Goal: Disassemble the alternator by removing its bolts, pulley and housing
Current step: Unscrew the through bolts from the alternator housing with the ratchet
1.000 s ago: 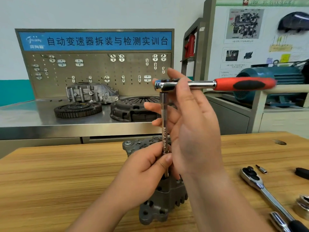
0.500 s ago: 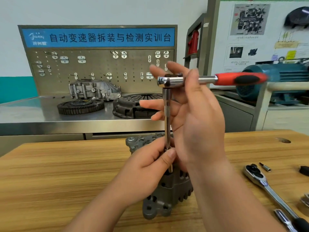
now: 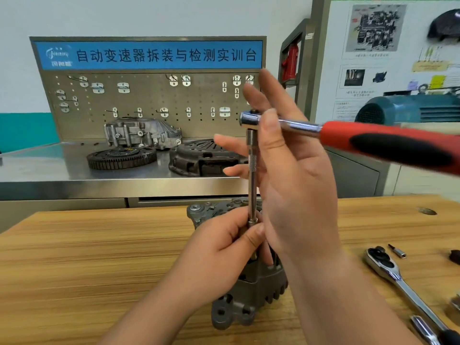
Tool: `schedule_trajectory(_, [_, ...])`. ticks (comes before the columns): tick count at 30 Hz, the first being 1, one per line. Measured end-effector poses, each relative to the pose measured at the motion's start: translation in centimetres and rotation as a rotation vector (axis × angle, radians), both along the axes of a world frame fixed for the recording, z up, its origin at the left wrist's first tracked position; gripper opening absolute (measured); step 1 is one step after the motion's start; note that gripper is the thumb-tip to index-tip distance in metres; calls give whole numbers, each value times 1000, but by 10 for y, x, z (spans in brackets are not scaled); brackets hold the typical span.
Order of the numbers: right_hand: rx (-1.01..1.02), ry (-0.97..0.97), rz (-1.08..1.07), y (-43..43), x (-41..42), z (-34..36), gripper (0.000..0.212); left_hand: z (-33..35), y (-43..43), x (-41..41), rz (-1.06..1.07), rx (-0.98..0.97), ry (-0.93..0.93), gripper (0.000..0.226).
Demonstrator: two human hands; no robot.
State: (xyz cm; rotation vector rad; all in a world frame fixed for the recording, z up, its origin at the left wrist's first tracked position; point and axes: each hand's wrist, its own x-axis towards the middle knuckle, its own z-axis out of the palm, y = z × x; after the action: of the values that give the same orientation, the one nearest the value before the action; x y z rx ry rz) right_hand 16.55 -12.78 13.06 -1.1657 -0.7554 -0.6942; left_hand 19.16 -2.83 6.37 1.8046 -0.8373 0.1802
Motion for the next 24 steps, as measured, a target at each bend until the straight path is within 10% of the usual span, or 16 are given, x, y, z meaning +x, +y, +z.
schedule_trajectory(7, [113, 307, 346, -11, -2, 7, 54, 2, 4, -3, -78, -25, 5, 33])
schedule_trajectory(16, [-49, -36, -89, -4, -3, 2, 30, -2, 0, 1, 39, -19, -59, 23])
schedule_trajectory(24, [78, 254, 322, -5, -4, 5, 48, 0, 4, -2, -71, -45, -17, 33])
